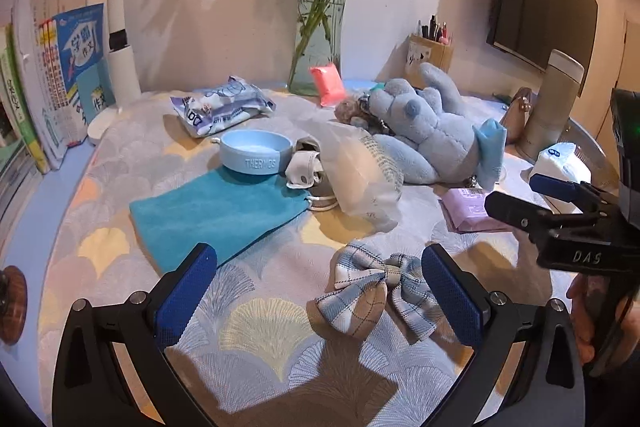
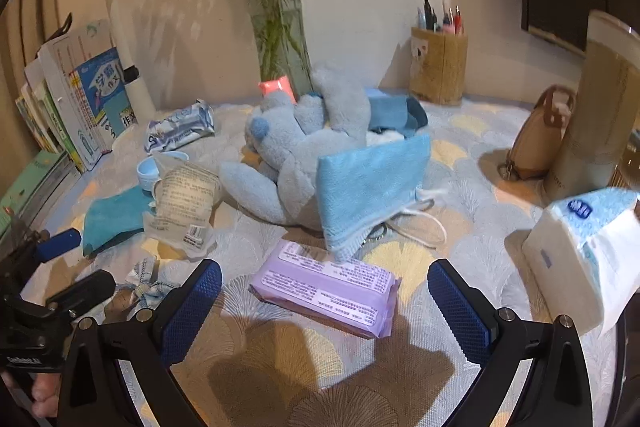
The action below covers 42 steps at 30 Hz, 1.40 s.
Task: Organize soft objects
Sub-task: 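Move the left tool to the plaid bow while the right tool approaches the purple wipes pack, then grasp the plaid bow with the left tool while the right tool grasps the purple wipes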
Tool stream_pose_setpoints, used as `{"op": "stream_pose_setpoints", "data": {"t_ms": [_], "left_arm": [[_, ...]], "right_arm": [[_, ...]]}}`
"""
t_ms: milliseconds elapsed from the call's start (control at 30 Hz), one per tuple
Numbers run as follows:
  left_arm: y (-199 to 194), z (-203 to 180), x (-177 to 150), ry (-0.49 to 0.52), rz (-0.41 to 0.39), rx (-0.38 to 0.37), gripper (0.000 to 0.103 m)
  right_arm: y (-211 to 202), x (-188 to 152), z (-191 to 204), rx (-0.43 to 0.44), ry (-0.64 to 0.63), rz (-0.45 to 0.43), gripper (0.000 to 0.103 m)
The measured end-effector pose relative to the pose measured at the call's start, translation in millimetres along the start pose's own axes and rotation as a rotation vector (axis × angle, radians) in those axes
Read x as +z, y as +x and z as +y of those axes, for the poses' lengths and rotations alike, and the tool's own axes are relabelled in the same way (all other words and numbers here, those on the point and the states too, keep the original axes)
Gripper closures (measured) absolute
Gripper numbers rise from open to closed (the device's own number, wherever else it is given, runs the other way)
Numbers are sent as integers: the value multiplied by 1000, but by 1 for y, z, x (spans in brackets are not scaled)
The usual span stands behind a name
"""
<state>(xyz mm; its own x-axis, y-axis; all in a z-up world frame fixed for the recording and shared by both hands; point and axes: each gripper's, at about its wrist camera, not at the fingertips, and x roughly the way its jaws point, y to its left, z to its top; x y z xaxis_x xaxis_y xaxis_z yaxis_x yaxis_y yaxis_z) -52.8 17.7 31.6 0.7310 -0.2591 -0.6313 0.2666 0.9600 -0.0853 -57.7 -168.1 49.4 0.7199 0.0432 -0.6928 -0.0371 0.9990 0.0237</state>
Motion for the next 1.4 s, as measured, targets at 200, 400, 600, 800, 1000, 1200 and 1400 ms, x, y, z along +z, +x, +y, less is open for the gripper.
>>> {"op": "stream_pose_setpoints", "data": {"t_ms": [200,400,600,800,1000,1200,1400], "left_arm": [[5,2,0,-19,36,-25,1],[3,2,1,-24,46,-21,1],[6,-13,2,-19,142,-105,7],[10,-31,1,56,145,-112,7],[17,-32,0,78,166,-168,7],[25,-21,1,2,230,-268,16],[27,-26,-1,18,246,-221,19]], "right_arm": [[-2,-5,8,-33,-27,-33,0],[-18,-7,1,-62,21,-94,0],[-20,-1,-22,19,-30,19,0],[-2,5,-29,90,-140,113,0],[18,6,-27,129,-210,151,0],[42,7,-19,139,-273,225,1],[37,1,-10,194,-280,243,45]]}}
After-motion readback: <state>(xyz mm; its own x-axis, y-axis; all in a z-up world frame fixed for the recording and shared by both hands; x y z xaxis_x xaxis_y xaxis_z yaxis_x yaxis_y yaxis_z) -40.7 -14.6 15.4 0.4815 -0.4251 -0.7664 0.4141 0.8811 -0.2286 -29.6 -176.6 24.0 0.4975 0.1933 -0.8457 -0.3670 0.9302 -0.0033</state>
